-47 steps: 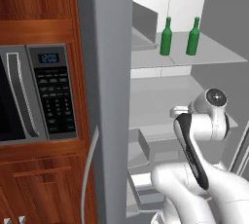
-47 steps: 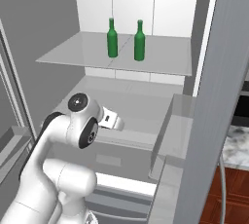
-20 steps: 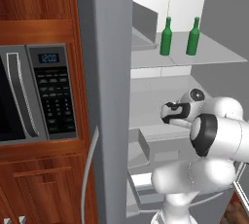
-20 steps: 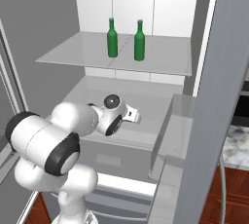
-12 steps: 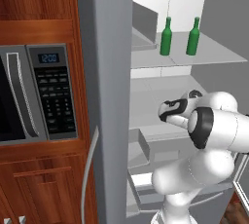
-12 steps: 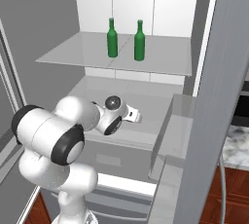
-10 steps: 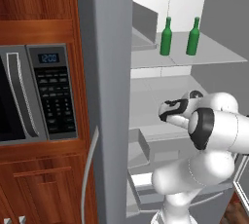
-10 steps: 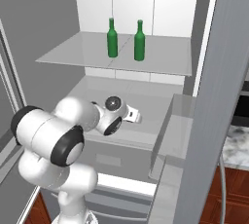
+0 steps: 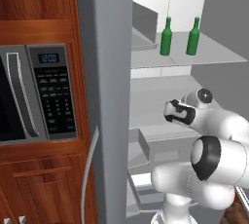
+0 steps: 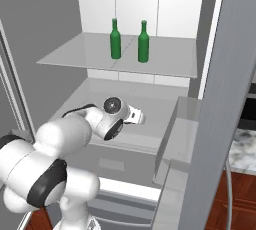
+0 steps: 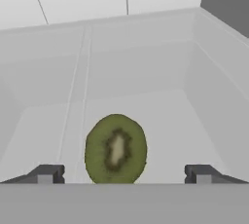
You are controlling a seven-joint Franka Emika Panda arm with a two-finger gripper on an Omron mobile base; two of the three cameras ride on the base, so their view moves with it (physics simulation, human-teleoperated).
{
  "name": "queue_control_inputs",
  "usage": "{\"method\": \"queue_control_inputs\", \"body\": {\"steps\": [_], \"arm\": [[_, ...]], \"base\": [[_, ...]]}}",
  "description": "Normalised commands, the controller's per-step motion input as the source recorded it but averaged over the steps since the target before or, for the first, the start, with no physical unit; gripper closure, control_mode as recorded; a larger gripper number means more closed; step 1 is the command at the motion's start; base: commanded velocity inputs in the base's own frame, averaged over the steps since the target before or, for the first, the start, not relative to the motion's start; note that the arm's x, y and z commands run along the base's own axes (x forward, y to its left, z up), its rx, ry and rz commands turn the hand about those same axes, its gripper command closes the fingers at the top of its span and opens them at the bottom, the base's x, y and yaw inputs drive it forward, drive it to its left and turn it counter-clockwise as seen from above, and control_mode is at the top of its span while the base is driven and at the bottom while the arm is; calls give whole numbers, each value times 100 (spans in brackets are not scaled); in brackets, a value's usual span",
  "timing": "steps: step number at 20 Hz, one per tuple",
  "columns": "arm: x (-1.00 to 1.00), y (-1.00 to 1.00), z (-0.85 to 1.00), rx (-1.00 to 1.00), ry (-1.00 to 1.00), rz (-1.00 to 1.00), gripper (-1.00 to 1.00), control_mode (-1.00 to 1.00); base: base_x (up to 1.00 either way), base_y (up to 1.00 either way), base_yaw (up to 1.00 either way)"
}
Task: Place the beers on the top shelf of the fridge to keep them out of children's reach, and place the kiwi on lower shelves for easy access.
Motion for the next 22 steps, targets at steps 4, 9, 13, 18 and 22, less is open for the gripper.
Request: {"method": "queue_control_inputs", "body": {"steps": [4,9,13,18,22], "arm": [[-86,0,42,-6,4,3,-100,-100],[-94,0,34,-9,10,5,-100,-100],[-79,0,69,-7,10,10,-100,-100],[-87,1,71,-8,4,14,-100,-100],[-91,6,75,-6,0,16,-100,-100]], "base": [[0,0,0],[0,0,0],[0,0,0],[0,0,0],[0,0,0]]}}
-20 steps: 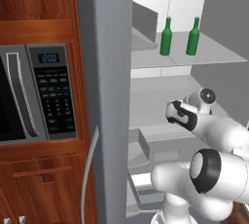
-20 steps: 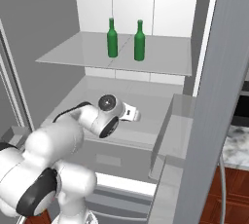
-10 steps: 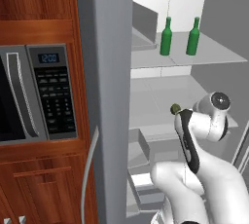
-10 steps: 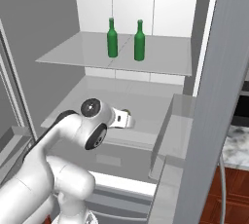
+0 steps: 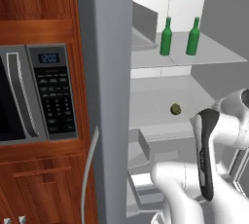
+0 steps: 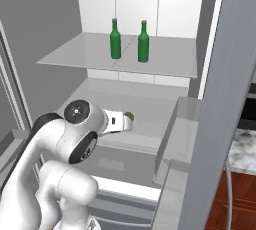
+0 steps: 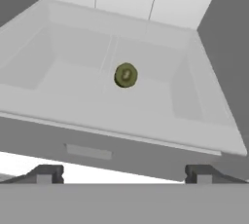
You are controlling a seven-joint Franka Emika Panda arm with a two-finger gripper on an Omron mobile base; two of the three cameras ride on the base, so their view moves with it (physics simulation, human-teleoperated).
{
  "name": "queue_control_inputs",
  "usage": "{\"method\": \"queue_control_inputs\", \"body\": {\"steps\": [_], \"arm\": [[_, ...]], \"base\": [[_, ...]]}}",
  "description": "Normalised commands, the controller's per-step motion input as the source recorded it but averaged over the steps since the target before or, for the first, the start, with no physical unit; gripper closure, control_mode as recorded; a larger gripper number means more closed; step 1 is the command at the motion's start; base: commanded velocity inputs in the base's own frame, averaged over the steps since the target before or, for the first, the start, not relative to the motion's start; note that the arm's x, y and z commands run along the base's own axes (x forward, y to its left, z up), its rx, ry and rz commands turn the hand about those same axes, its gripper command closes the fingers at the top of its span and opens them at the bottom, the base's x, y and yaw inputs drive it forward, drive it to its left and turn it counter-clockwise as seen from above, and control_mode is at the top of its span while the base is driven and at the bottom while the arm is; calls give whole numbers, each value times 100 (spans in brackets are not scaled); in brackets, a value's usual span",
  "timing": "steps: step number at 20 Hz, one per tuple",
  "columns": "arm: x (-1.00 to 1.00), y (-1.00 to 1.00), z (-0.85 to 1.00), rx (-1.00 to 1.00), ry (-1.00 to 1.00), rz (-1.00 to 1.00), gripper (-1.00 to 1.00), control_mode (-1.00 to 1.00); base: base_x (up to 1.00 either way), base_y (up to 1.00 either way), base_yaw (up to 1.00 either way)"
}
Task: Place the beers on the top shelf of the fridge to keep them out of children's reach, and place the kiwi on lower shelves for easy access.
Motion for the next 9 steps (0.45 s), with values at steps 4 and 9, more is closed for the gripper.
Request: {"method": "queue_control_inputs", "body": {"steps": [4,9], "arm": [[-75,8,92,-7,0,13,-100,-100],[-61,20,97,-11,0,11,-100,-100]], "base": [[0,0,0],[0,0,0]]}}
